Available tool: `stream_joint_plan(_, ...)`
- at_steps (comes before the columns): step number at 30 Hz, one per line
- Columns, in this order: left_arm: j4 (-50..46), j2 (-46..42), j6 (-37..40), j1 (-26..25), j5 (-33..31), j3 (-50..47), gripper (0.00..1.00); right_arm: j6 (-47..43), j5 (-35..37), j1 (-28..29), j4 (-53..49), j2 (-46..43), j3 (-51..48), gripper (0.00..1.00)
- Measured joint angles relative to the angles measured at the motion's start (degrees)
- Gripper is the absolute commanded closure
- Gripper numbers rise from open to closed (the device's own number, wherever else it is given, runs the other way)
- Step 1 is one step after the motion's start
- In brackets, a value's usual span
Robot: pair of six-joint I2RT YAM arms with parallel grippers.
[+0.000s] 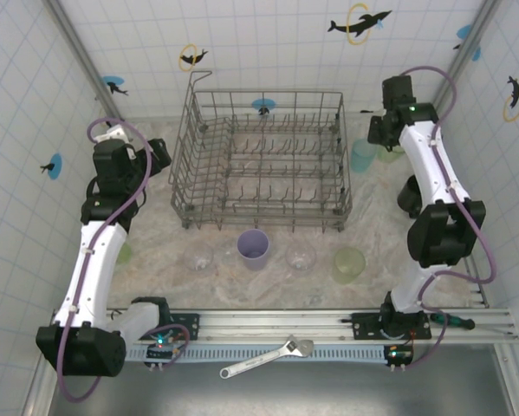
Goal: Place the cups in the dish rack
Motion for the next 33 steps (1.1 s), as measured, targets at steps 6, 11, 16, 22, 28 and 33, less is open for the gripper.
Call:
stream_joint_plan(6, -0.52, 2.21, -0.48, 0.00, 1.95, 5.81, 0.02, -0.66, -1.66, 1.03, -2.49, 1.97, 14.34, 1.00)
stream_joint_plan(11, -0.57, 5.70, -1.75, 0.00, 3.78, 9.79, 0.02, -0.26, -5.33, 2.54, -1.51, 2.71, 19.61, 1.00)
stream_joint_plan(16, -0.59, 10.47, -4.42, -0.26, 6.51, 13.07, 0.02, 2.58, -13.64, 3.72, 1.79, 2.71, 18.05, 1.00)
stream_joint_plan(22, -0.44, 16.35, -7.39, -3.91, 8.83, 18.03, 0.02, 6.27, -22.21, 7.26, 8.70, 2.73, 16.22, 1.00)
stream_joint_plan(28, 1.31, 21.05, -10.34, -7.41, 10.82, 22.25, 0.02, 11.54, -32.94, 9.38, 20.28, 2.71, 6.05, 1.00)
stream_joint_plan(33, 6.23, 23.52, -14.29, -10.36, 13.44, 22.40, 0.02, 18.93, -41.00, 9.35, 36.59, 1.31, -8.22, 1.00)
